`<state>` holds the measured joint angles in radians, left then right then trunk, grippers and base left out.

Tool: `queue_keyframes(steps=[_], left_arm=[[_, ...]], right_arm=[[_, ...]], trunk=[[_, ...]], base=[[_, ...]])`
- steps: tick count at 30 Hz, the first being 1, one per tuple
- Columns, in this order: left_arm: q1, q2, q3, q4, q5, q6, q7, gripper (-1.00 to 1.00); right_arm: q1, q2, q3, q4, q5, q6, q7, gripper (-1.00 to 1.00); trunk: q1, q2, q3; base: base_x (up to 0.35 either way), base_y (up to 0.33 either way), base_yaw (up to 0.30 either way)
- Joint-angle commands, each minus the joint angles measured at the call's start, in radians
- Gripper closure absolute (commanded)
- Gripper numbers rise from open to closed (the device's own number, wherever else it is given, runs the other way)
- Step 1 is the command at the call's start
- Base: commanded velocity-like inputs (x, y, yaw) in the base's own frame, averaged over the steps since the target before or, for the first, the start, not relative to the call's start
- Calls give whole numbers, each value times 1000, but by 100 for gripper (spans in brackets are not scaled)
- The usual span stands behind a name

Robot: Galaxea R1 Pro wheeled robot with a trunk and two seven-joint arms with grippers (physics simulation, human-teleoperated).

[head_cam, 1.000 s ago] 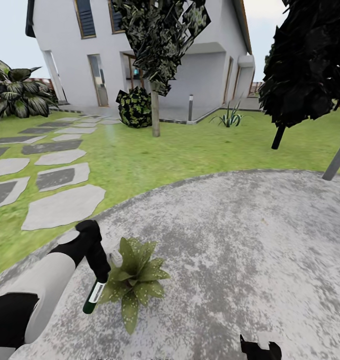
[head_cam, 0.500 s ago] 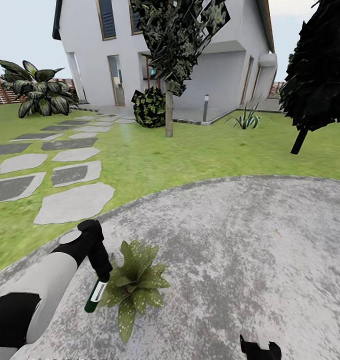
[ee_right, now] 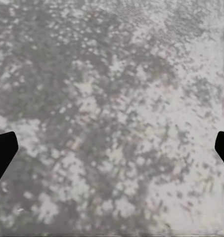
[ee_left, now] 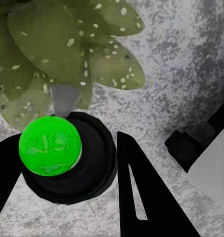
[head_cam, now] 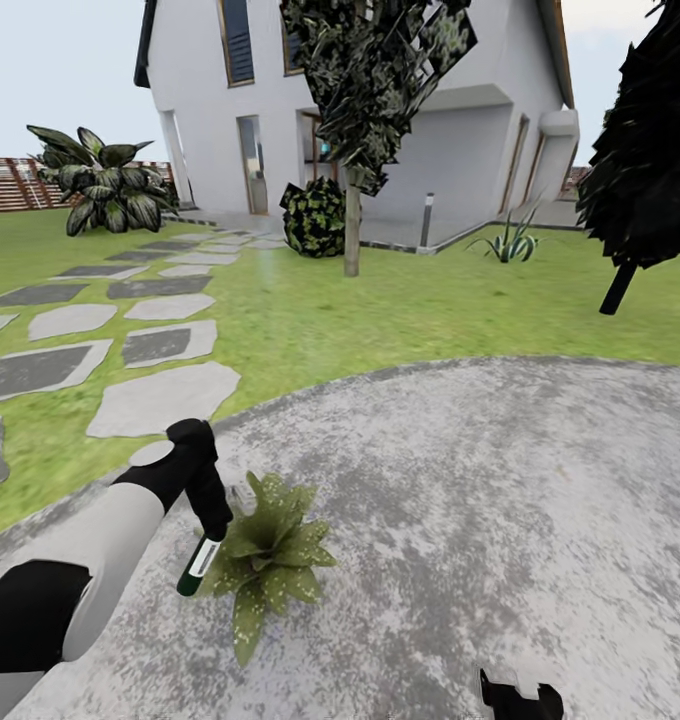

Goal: Pick up the pesticide atomizer in the garden and spray insectifuge to fully cover both potted plants in the garden.

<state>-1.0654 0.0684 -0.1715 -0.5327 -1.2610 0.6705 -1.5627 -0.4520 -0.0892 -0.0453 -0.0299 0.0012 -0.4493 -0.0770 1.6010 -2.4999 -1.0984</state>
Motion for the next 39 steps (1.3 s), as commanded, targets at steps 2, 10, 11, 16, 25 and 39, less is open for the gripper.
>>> queue_keyframes(steps=[2,10,11,16,25,39], left_arm=[[0,-3,-6,0,-7,10,-8,100],[0,-5,-6,0,-9,10,-8,100],[0,-5,-6,0,-9,9,-8,100],[-1,-4,-8,0,-9,9,-8,100],[-1,-4,-6,0,-8,11,-8,100],[17,60,-3,-11,-15,7,-8,100]], right_arm=[[0,0,-4,1,0,-3,0,-100],[0,0,-4,1,0,-3,0,-100],[0,1,-4,1,0,-3,0,-100],[0,0,-4,1,0,-3,0,-100],[0,1,-4,1,0,-3,0,-100],[0,-6,-6,1,0,-3,0,-100]], trunk=[[-1,0,2],[-1,0,5],[-1,0,5],[-1,0,5],[-1,0,5],[-1,0,5]], base=[[-137,-240,3],[184,-156,36],[123,-13,209],[28,-3,257],[1,0,271],[-224,0,138]])
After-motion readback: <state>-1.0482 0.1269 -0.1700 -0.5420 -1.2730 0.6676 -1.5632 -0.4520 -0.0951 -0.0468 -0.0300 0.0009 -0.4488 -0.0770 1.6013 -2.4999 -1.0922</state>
